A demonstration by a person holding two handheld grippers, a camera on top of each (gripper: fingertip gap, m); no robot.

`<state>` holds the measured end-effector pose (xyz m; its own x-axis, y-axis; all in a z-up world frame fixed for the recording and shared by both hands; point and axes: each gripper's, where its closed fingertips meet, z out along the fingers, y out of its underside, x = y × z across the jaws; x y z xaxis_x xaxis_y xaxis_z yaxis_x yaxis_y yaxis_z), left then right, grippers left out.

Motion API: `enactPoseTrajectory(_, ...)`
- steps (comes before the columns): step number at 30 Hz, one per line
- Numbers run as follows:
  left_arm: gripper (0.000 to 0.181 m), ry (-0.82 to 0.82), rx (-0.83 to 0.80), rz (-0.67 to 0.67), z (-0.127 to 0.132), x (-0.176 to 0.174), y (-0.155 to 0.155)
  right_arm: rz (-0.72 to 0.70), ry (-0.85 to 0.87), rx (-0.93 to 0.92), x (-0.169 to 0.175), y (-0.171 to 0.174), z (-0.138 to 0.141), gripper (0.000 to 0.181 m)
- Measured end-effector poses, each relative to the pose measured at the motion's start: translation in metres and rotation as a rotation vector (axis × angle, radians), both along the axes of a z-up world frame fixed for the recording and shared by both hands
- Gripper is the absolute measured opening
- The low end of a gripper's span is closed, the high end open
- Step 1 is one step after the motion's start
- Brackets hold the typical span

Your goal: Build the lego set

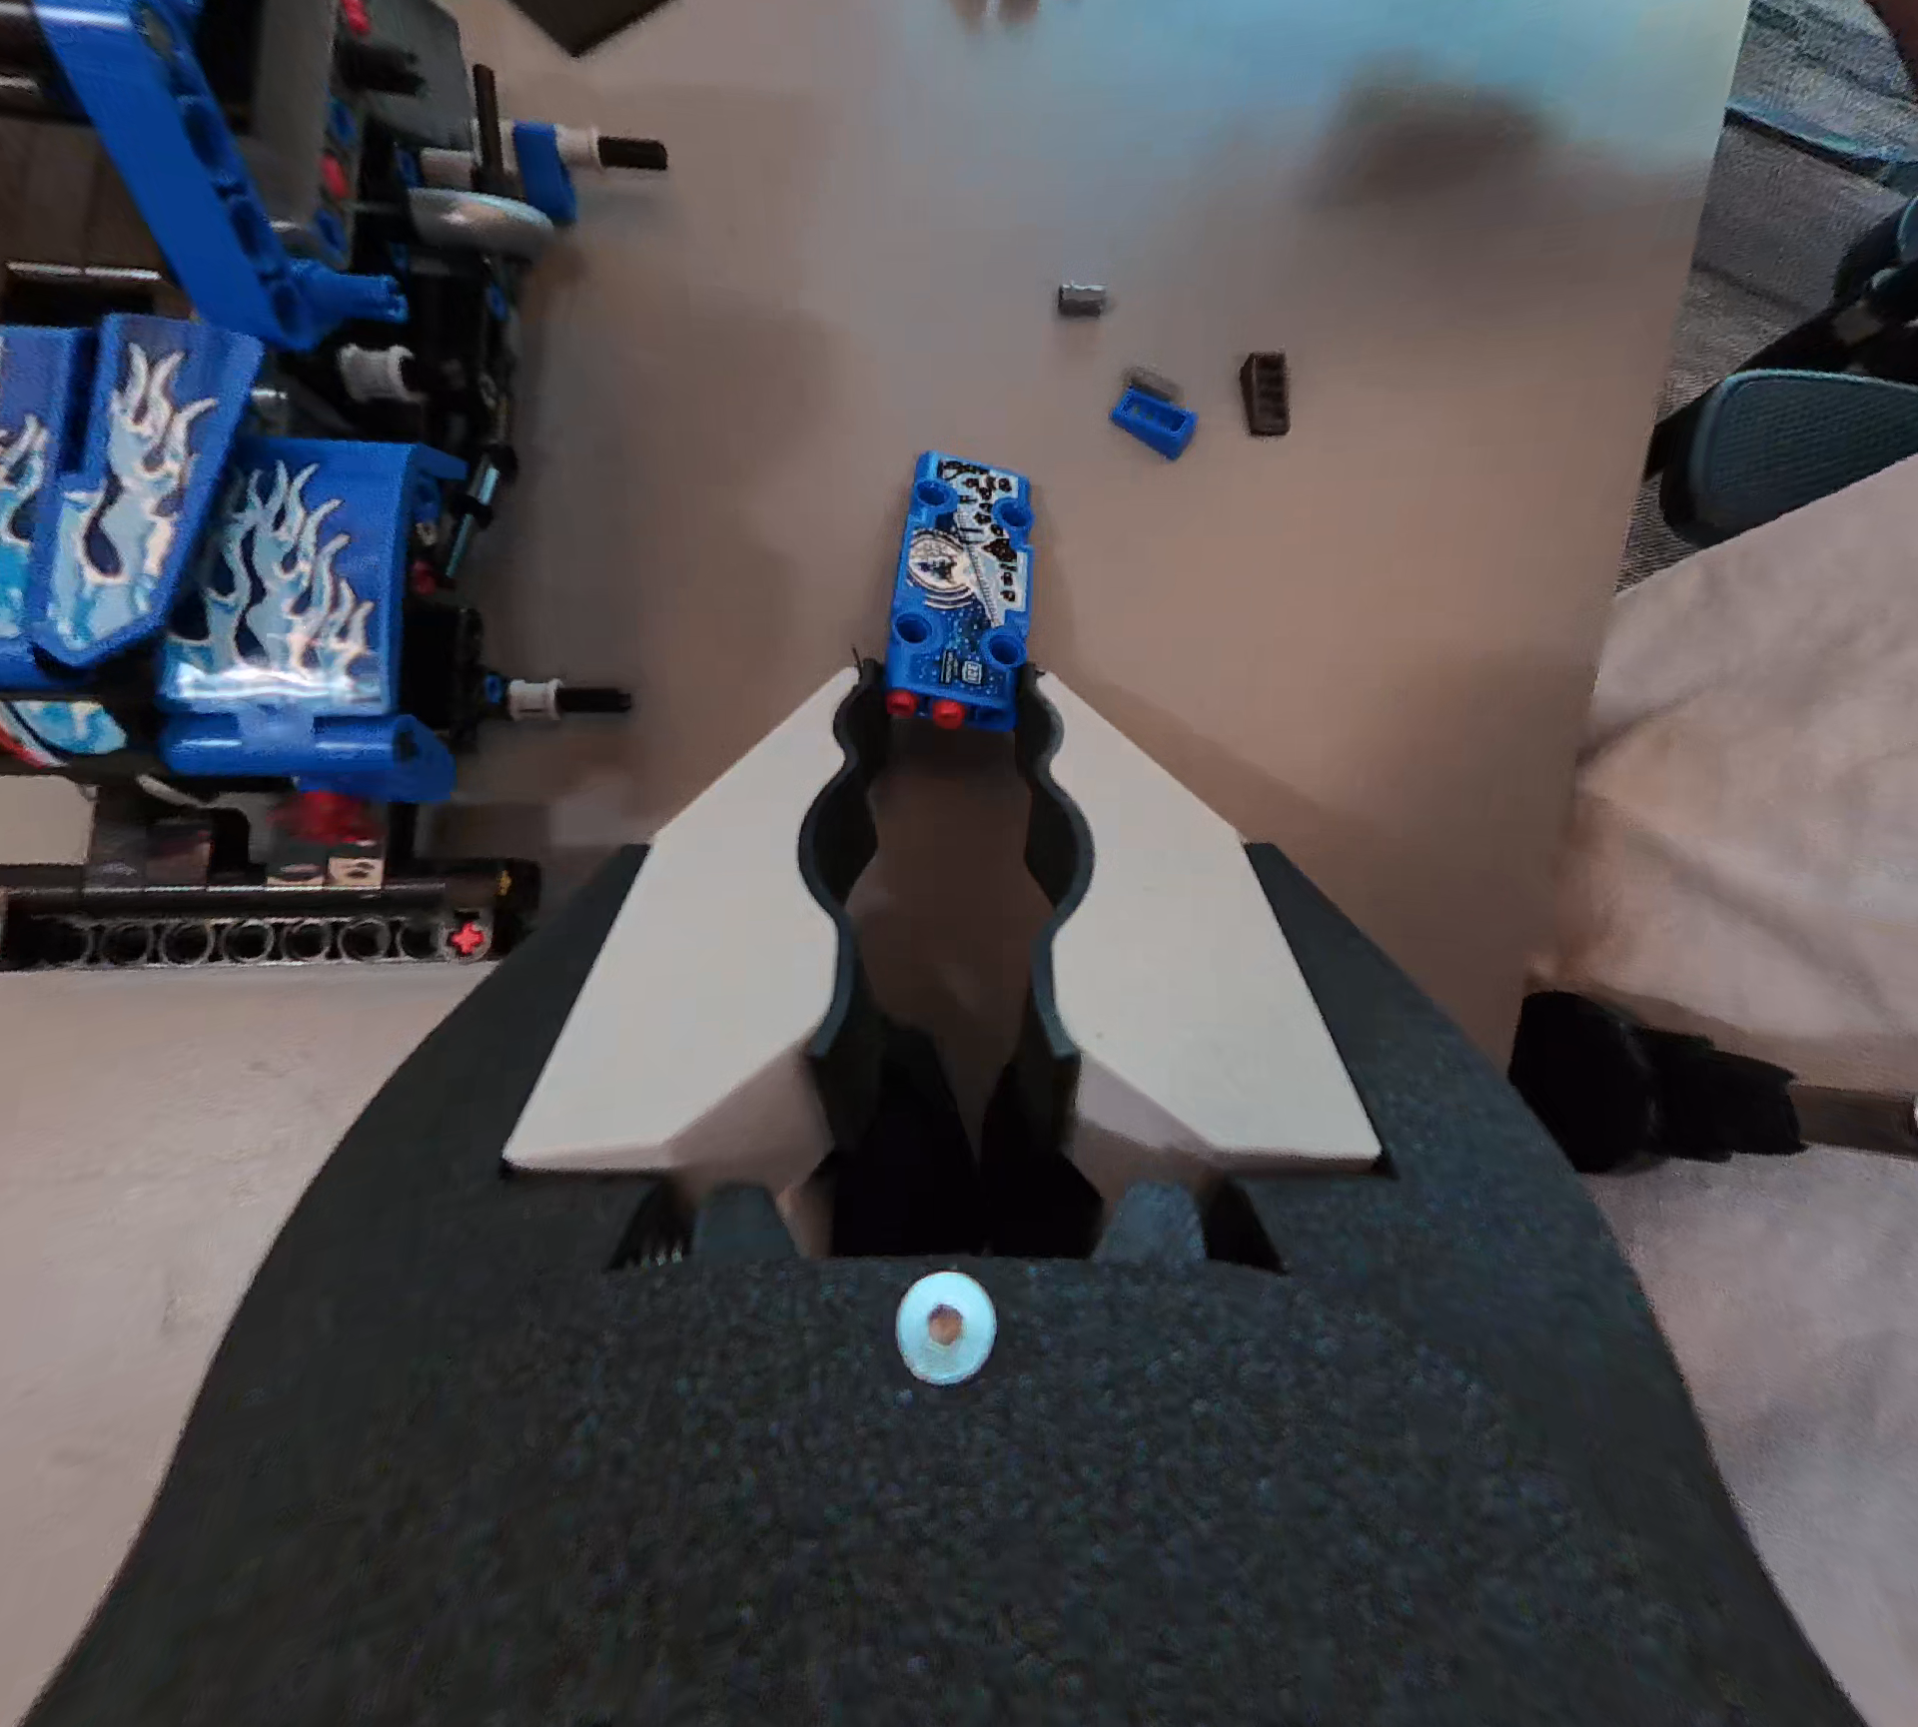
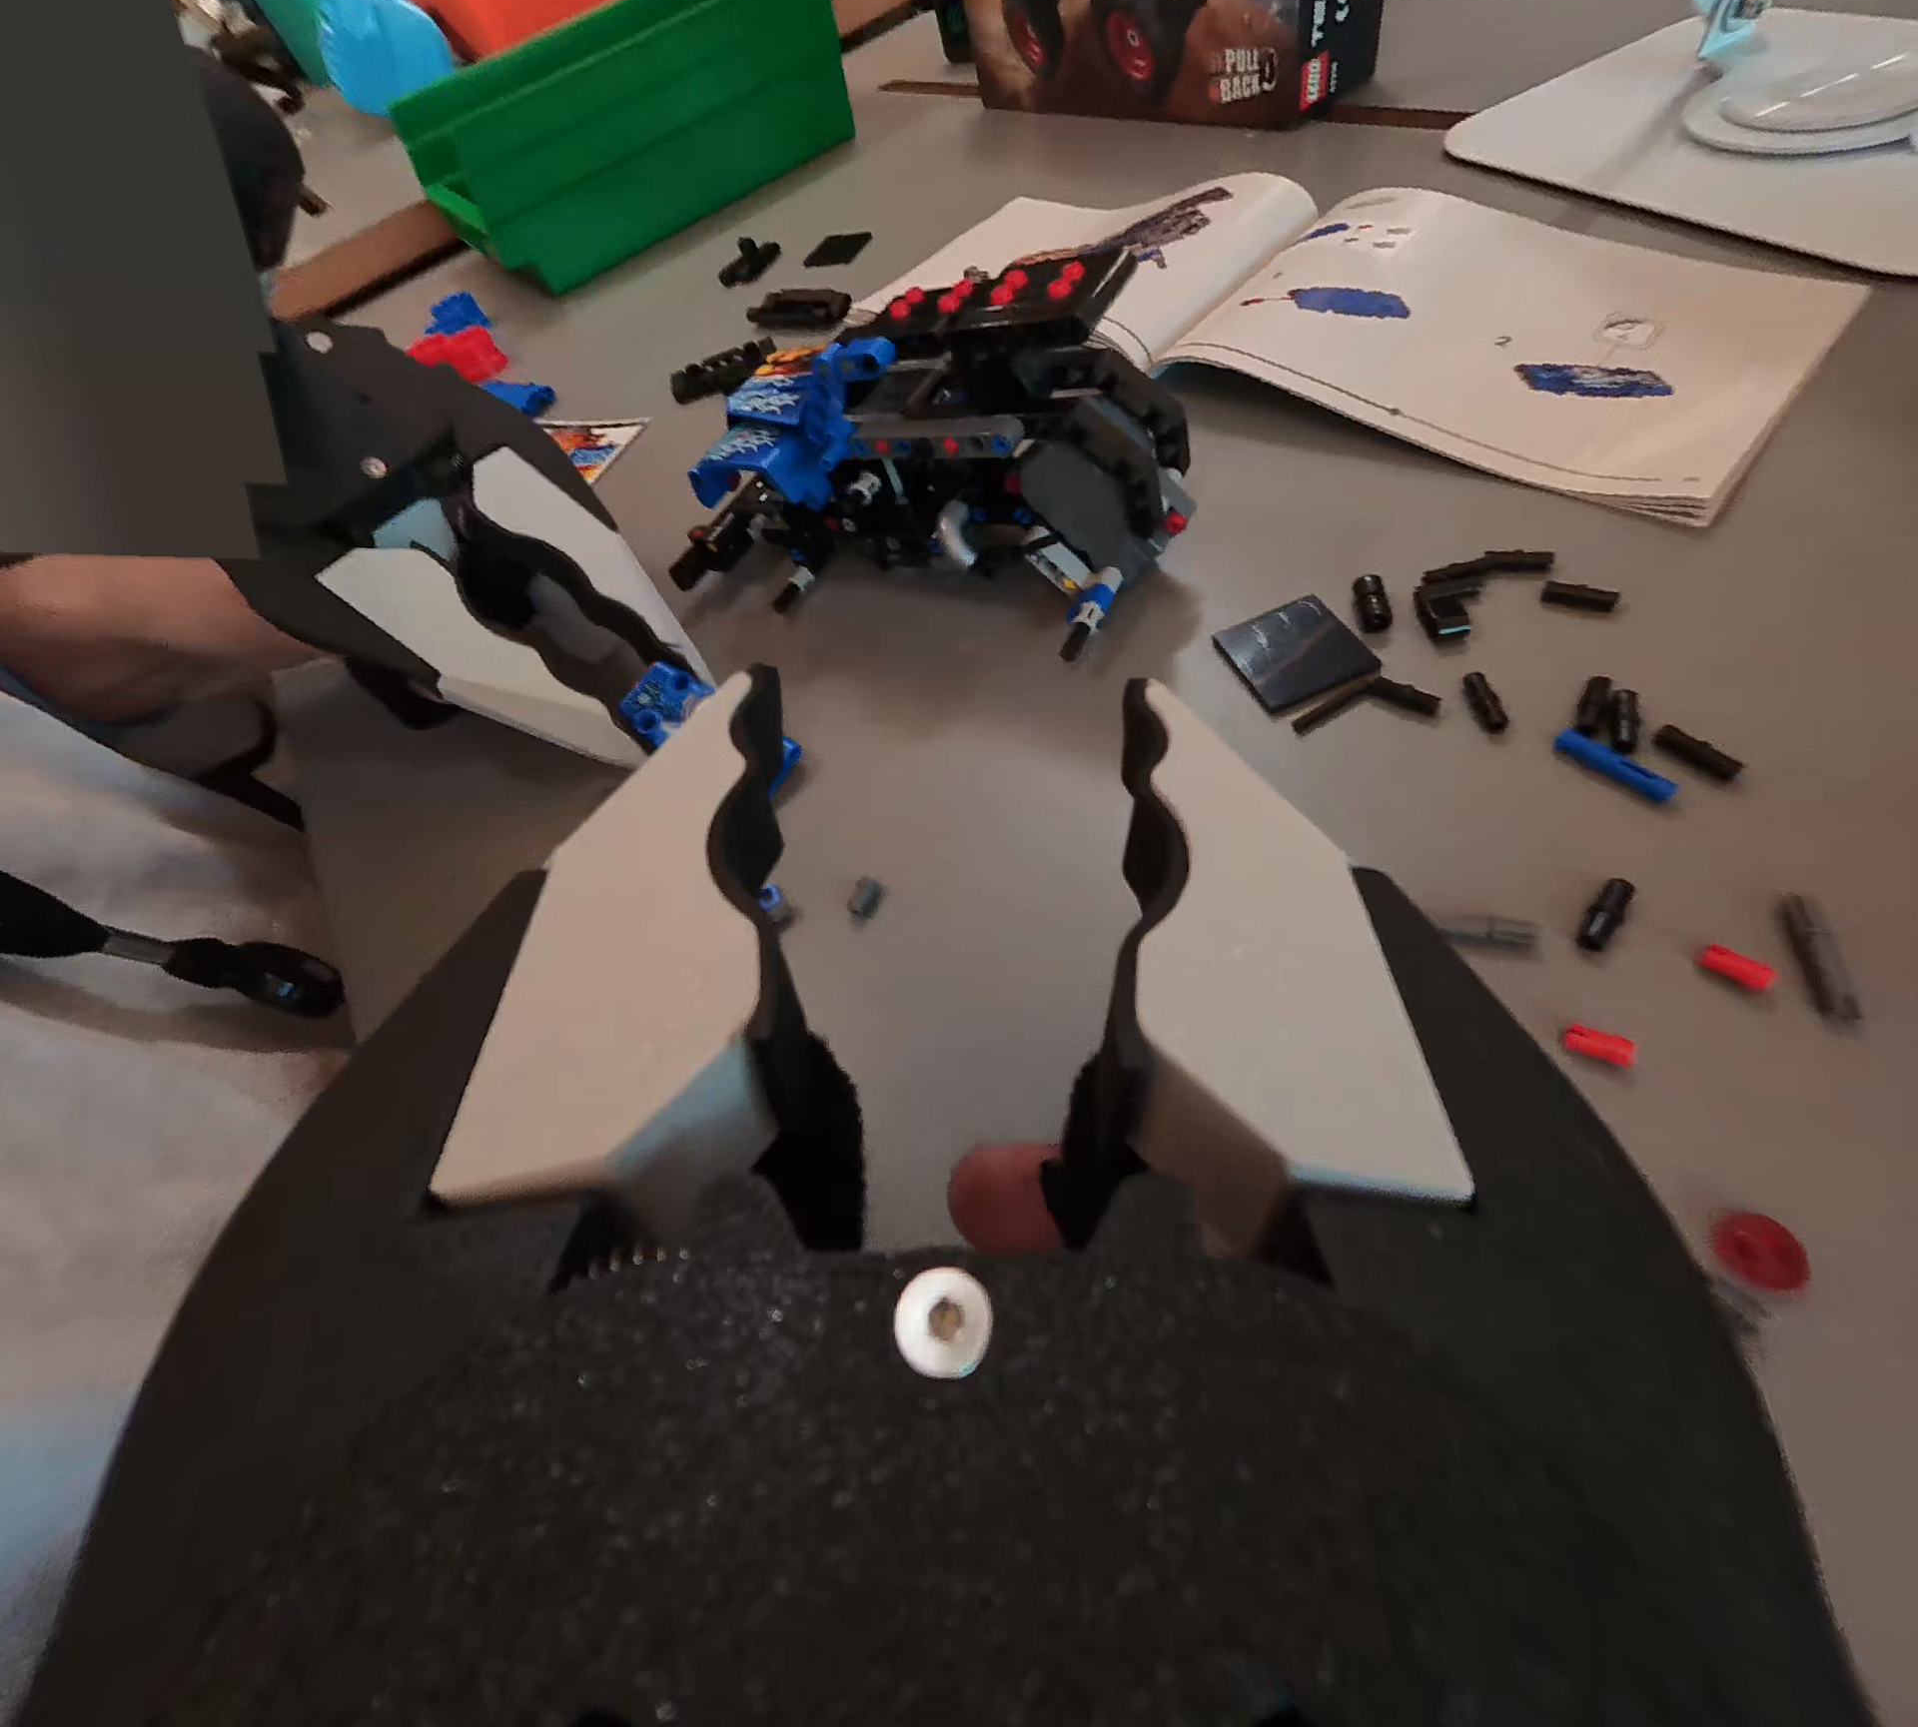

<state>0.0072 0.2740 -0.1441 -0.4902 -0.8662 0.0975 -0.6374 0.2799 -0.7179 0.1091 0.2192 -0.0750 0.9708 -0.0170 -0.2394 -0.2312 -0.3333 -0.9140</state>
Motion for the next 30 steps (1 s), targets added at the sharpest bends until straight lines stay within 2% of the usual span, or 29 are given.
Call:
enactPoseTrajectory(4,0.024,0.065,-0.028,-0.003,0.001,-0.001,-0.004,-0.01,0.019,0.018,0.005,-0.004,0.003,0.066)
enactPoseTrajectory(8,0.029,0.063,-0.005,0.004,0.001,-0.003,-0.003,-0.028,0.049,0.039,0.014,-0.008,0.002,0.066)
enactPoseTrajectory(10,0.036,0.069,0.0,0.011,0.001,-0.005,-0.002,-0.038,0.046,0.041,0.019,-0.009,0.003,0.066)
enactPoseTrajectory(12,0.039,0.054,-0.027,0.025,0.011,-0.006,-0.001,-0.056,0.019,0.033,0.027,-0.009,0.006,0.065)
enactPoseTrajectory(14,0.037,-0.035,-0.102,0.022,0.044,-0.002,-0.001,-0.087,-0.043,0.01,0.038,-0.007,0.006,0.065)
enactPoseTrajectory(16,0.037,-0.178,-0.134,-0.026,0.091,0.005,0.006,-0.128,-0.102,-0.017,0.053,-0.003,0.005,0.065)
enactPoseTrajectory(19,0.035,-0.327,0.013,-0.034,0.147,0.038,0.048,-0.193,-0.145,-0.035,0.079,0.006,0.006,0.063)
enactPoseTrajectory(21,0.028,-0.332,0.175,-0.02,0.161,0.076,0.086,-0.22,-0.178,-0.039,0.096,0.011,0.006,0.062)
enactPoseTrajectory(23,0.031,-0.251,0.289,-0.044,0.152,0.12,0.108,-0.24,-0.231,-0.061,0.108,0.016,0.006,0.063)
enactPoseTrajectory(25,0.031,-0.138,0.311,-0.124,0.128,0.161,0.105,-0.263,-0.264,-0.036,0.113,0.018,0.011,0.062)
enactPoseTrajectory(28,0.023,-0.002,0.231,-0.239,0.087,0.21,0.073,-0.284,-0.219,0.019,0.112,0.015,0.013,0.062)
enactPoseTrajectory(30,0.023,0.002,0.234,-0.278,0.065,0.239,0.056,-0.3,-0.203,0.049,0.111,0.011,0.016,0.062)
